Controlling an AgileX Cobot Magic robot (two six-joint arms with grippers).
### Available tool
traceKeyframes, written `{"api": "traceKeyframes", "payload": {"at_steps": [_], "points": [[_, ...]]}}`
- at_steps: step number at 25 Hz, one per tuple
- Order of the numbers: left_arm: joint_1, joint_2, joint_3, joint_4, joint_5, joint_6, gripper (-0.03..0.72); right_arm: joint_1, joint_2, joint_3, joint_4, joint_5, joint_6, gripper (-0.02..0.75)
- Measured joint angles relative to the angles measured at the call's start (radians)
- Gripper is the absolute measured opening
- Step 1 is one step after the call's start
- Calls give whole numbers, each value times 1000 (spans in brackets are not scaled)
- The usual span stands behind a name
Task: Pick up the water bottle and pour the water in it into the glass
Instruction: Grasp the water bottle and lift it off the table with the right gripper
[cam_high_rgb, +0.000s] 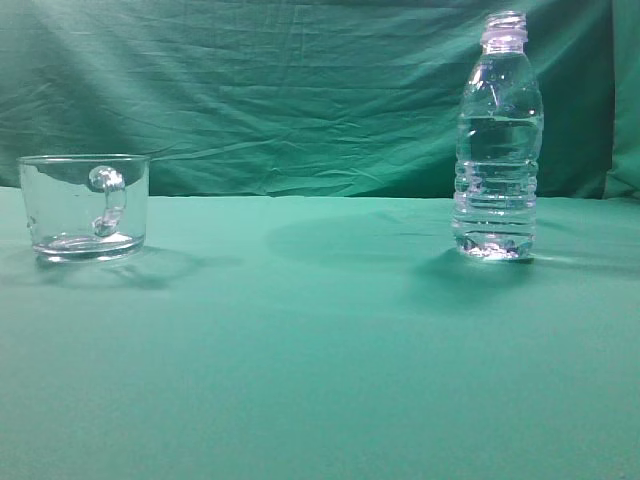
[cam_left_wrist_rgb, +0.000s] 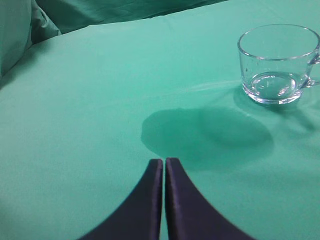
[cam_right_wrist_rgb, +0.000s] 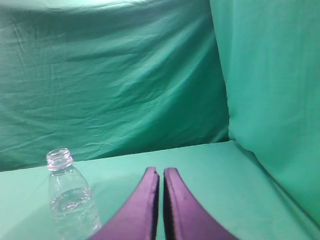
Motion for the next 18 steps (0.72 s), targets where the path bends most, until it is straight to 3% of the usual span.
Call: {"api": "traceKeyframes", "payload": {"at_steps": [10, 18], "points": [[0, 0, 0, 0, 0, 0, 0, 88, 329, -136, 2, -40, 9, 0], [0, 0, 0, 0, 0, 0, 0, 97, 505, -147, -2, -148, 132, 0]]}}
